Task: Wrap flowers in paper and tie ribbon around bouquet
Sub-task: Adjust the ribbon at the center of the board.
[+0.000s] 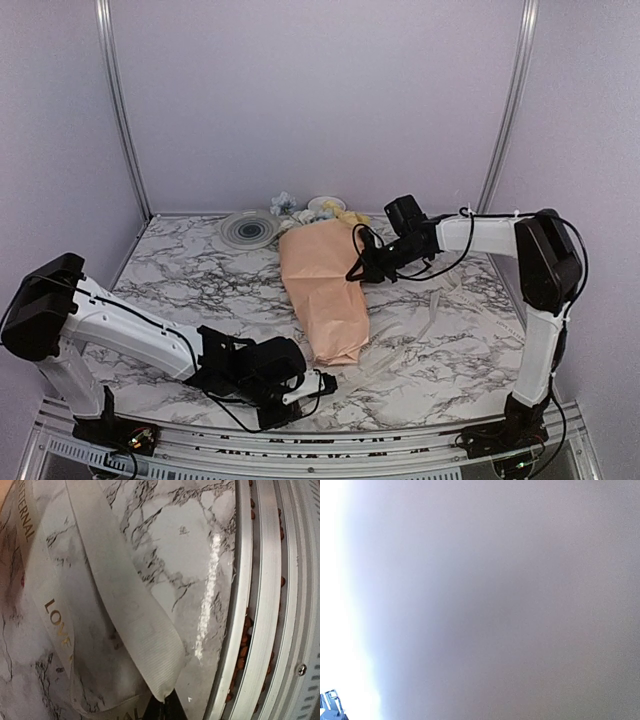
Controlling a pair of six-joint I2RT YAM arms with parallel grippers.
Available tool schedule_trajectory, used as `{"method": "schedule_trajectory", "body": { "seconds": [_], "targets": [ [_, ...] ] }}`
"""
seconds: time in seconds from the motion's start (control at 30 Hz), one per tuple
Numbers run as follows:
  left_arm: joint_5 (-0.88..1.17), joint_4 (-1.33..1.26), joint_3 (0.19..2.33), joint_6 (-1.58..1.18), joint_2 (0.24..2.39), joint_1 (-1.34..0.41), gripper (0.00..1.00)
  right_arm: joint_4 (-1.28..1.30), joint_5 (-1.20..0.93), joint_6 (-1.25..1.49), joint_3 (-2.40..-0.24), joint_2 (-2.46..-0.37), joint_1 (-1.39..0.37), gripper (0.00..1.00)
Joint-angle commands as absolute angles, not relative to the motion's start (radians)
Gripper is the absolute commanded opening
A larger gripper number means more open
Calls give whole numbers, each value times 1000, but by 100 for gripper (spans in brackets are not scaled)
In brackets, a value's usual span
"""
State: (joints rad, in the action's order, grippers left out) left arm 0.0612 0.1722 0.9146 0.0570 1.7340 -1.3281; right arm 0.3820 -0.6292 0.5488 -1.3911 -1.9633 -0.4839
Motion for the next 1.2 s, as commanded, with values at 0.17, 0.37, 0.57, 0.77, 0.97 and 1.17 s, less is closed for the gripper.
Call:
{"method": "schedule_trajectory", "body": {
  "seconds": [0.17, 0.37, 0.57, 0.77, 0.97, 1.17],
  "targets": [
    [-59, 292, 705, -323, 1628, -972, 0, 441, -628, 521, -1429, -1878, -471, 0],
    [-191, 183, 704, -403, 1558, -707, 0, 402, -624, 533, -1341, -1849, -471, 0],
    [-259, 65, 802, -403, 1524, -498, 0, 339, -630, 554, -1216, -1838, -476, 0],
    [-326, 81, 950, -307, 1444, -487, 0, 231, -640, 589, -1093, -1852, -484, 0],
    [-345, 63, 1017, -222, 1288, -564, 0, 159, -634, 614, -1031, -1870, -495, 0],
    [-311, 54, 1141, -93, 1329, -783, 0, 161, -630, 607, -1003, -1889, -523, 0]
  ]
}}
